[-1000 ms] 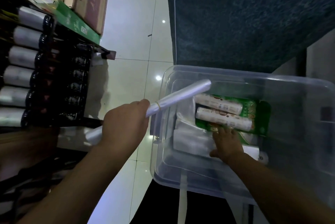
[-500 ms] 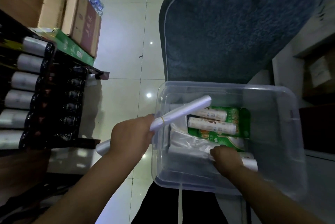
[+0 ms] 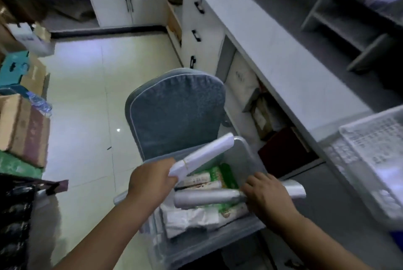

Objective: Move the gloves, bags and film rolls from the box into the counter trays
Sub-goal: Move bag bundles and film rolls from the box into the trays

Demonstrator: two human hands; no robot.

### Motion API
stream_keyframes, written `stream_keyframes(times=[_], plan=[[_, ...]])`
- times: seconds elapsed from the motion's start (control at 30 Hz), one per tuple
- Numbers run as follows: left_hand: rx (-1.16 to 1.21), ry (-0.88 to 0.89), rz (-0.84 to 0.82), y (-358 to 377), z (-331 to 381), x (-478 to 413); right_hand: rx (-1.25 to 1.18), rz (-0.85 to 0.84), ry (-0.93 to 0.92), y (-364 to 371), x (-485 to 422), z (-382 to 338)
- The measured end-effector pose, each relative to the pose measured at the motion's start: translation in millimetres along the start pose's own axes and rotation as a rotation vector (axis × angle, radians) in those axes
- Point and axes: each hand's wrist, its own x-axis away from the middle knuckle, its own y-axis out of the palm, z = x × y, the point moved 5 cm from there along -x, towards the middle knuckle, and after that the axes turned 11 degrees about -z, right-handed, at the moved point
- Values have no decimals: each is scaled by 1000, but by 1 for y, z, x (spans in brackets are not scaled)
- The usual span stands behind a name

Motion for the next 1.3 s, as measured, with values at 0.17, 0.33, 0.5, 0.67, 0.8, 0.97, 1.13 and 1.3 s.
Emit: stream_keyframes(times=[0.17,0.33,0.5,0.67,0.8,0.97,1.13,1.3], plan=[[-34,181,128,-30,66,-5,-51,70,330,-34,69,67],[-5,317,179,-44,130,-14,-110,198,634,-60,154,124],[72,455,159,-41,206,-26,-52,309,812,-76,225,171],[258,531,13,-19,306,-41,-63,358,909,-65,294,232],[232,628,58,-12,403,-47,-49,380,903,-48,336,285],[84,705,105,6,529,-76,-44,382,841,-28,367,348],[-51,608,-91,69,598,-121,-83,404,711,-7,381,394],[-118,458,-189,114,592,-153,-120,350,613,9,383,424]])
